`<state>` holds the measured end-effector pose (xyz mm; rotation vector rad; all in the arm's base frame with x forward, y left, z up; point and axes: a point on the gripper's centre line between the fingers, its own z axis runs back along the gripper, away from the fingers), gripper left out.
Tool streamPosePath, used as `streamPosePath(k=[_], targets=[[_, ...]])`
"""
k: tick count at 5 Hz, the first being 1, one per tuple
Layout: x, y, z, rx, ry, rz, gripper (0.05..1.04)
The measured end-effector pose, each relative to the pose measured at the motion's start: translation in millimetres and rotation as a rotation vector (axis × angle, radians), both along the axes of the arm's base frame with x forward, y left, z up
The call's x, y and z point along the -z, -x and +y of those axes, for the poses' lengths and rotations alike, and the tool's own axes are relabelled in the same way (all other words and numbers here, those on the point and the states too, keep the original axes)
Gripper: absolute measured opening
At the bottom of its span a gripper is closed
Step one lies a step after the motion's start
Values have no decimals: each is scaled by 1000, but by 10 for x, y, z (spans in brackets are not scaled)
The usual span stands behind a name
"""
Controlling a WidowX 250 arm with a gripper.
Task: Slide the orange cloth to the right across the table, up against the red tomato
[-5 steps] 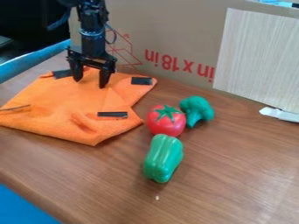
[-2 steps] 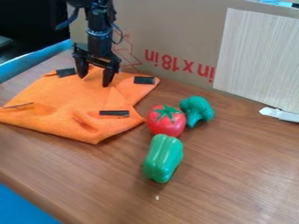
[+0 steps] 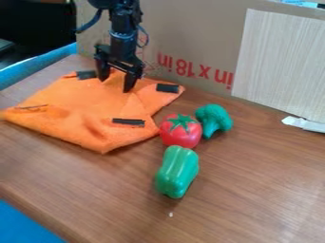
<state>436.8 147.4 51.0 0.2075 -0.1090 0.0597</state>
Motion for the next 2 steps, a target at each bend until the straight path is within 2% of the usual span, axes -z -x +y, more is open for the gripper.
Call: streamPosePath(k=[1, 2], targets=[[-1, -70, -55, 19, -11, -4, 999], [-18, -71, -201, 51, 19, -28, 997]])
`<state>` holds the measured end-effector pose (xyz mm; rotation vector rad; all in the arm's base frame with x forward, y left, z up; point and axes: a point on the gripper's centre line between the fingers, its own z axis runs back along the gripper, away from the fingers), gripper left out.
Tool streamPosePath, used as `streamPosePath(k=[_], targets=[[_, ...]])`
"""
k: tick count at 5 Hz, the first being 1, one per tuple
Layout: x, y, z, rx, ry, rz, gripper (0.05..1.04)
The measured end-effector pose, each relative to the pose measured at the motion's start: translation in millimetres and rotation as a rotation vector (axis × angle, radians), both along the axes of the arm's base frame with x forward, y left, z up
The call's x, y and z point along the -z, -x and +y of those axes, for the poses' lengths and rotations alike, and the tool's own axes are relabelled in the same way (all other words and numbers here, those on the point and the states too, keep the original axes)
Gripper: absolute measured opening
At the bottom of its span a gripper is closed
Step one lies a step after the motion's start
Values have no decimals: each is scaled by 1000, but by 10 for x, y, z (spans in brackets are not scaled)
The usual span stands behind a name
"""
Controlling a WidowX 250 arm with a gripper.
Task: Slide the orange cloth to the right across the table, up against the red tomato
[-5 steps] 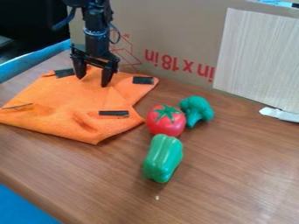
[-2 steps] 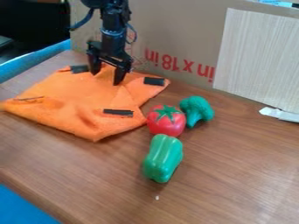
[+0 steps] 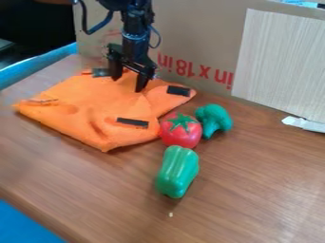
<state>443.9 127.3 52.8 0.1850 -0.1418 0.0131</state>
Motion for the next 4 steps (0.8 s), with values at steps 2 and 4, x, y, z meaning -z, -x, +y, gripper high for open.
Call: streamPosePath(k=[2, 4], targets=[[-585, 52, -274, 25, 129, -113, 999], [-1218, 231, -148, -59, 275, -162, 999]])
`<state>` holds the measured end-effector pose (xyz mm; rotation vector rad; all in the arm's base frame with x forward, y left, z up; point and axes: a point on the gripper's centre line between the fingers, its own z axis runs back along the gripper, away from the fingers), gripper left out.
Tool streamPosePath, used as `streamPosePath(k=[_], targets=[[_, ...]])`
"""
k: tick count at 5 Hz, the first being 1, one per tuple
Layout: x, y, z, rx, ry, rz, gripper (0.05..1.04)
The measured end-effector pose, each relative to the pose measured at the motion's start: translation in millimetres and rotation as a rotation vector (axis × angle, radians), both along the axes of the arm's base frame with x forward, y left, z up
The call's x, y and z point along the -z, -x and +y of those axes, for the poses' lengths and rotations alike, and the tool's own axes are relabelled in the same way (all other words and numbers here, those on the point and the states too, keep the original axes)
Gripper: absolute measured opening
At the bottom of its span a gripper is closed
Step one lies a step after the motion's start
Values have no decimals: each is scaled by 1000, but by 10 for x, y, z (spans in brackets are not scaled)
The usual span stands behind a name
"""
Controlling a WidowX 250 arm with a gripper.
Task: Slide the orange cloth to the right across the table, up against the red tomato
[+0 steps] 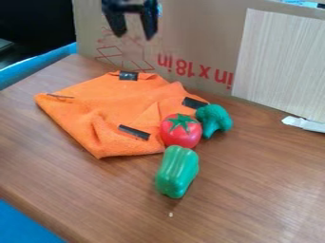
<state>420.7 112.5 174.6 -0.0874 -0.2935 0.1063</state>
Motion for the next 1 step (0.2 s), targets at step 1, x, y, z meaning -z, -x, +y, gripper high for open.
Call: streamPosePath(k=[1], targets=[[-337, 256, 78, 1, 58, 100, 999]])
